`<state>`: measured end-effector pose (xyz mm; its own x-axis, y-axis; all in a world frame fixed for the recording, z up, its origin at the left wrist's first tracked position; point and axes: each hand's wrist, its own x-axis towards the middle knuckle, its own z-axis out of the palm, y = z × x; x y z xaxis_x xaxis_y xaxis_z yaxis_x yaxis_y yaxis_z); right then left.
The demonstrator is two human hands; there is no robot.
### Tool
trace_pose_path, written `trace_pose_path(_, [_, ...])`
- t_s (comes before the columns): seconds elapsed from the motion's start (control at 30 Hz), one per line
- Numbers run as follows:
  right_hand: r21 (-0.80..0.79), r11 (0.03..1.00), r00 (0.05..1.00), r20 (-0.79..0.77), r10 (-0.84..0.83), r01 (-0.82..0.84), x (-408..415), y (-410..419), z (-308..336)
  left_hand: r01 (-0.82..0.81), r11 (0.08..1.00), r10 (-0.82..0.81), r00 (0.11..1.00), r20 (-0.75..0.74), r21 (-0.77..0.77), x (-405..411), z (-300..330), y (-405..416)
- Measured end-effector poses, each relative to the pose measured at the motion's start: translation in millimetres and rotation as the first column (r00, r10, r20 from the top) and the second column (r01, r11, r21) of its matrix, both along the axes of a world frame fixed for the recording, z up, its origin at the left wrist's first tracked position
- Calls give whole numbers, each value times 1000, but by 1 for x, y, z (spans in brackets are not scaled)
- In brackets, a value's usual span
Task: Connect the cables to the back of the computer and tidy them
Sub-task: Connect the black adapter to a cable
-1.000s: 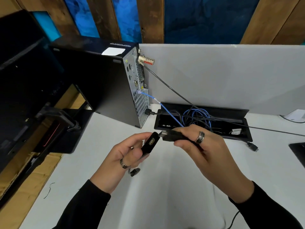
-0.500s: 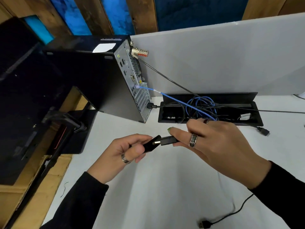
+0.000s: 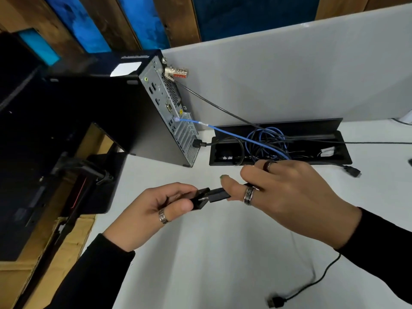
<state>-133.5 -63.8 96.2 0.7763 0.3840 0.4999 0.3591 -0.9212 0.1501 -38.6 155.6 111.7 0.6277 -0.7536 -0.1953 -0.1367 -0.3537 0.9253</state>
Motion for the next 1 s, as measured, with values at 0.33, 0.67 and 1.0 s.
trace_pose_path(0.33, [-41,998,999,10,45,-45,1,-3,-1,15,997,-18,998,52,75,1,2,3])
trace_pose_path(0.67, [-49,996,998,-10,70,-70,3,-1,-6,14,990,-25,997,79,139,5,-2,6])
trace_pose_path(1.0, [-67,994,996,-35,82,-84,5,4,-15,47,977,-67,993,92,209,8,-5,10])
